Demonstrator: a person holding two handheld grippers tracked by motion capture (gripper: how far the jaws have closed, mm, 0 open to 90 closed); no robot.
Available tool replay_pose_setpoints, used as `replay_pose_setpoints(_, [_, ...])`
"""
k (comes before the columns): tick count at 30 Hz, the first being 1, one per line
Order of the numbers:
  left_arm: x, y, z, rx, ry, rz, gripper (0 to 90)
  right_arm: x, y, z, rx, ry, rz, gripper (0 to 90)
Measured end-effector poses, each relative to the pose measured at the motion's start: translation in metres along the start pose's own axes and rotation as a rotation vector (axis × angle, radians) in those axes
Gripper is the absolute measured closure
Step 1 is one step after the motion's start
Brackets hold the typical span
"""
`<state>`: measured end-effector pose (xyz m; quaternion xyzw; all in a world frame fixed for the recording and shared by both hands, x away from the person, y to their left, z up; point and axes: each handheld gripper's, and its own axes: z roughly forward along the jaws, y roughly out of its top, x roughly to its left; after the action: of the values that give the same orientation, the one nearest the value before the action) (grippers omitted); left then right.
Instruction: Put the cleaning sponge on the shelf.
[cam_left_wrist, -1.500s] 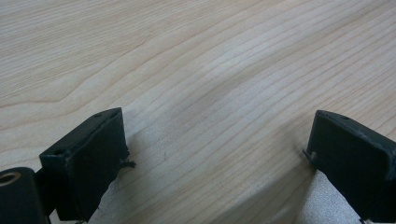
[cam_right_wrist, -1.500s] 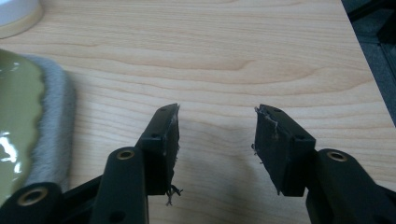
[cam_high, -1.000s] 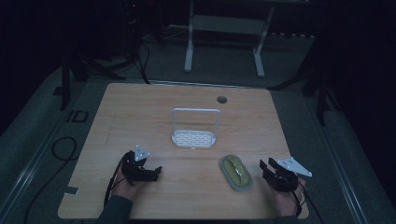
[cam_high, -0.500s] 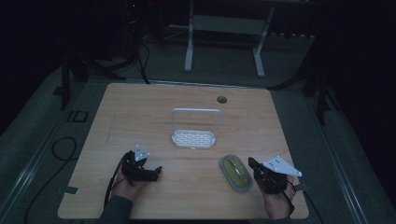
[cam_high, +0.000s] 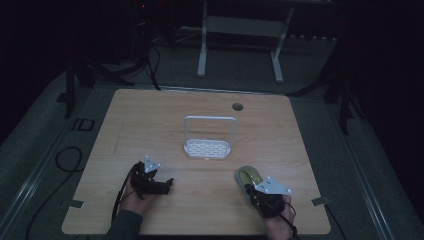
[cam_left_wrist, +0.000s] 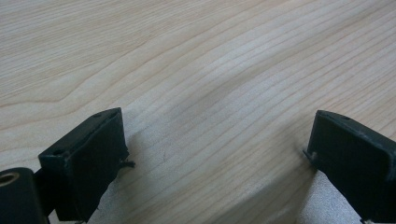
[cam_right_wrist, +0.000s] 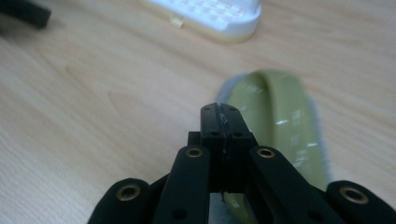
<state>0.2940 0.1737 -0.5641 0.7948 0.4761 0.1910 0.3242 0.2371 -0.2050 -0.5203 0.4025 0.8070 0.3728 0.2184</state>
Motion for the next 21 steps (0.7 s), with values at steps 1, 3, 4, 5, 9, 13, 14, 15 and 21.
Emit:
replay_pose_setpoints(1, [0.0,0.0,0.0,0.0,0.0,0.0,4.6,0.001,-0.002,0.002,0.008,-0.001,-0.006,89.6])
replay_pose_setpoints(3, [0.0,0.0,0.0,0.0,0.0,0.0,4.6,0.002,-0.003,0.004,0.02,-0.003,-0.012,89.5])
replay_pose_setpoints(4, [0.0,0.0,0.0,0.0,0.0,0.0,4.6,0.003,-0.004,0.006,0.029,-0.005,-0.017,89.3])
replay_pose_setpoints(5, [0.0,0.0,0.0,0.0,0.0,0.0,4.6,0.002,-0.006,0.007,0.041,-0.007,-0.017,89.2])
replay_pose_setpoints(9, [0.0,0.0,0.0,0.0,0.0,-0.001,4.6,-0.001,-0.009,0.009,0.055,-0.017,-0.015,89.2])
replay_pose_setpoints(13, [0.0,0.0,0.0,0.0,0.001,-0.001,4.6,-0.004,-0.01,0.01,0.066,-0.022,-0.006,89.2])
replay_pose_setpoints(14, [0.0,0.0,0.0,0.0,0.001,-0.001,4.6,-0.004,-0.01,0.01,0.068,-0.025,-0.01,89.2])
replay_pose_setpoints(15, [0.0,0.0,0.0,0.0,0.001,-0.001,4.6,-0.005,-0.01,0.011,0.069,-0.025,-0.007,89.2])
replay_pose_setpoints(21, [0.0,0.0,0.0,0.0,0.002,-0.002,4.6,-0.01,-0.01,0.011,0.073,-0.029,-0.001,89.1])
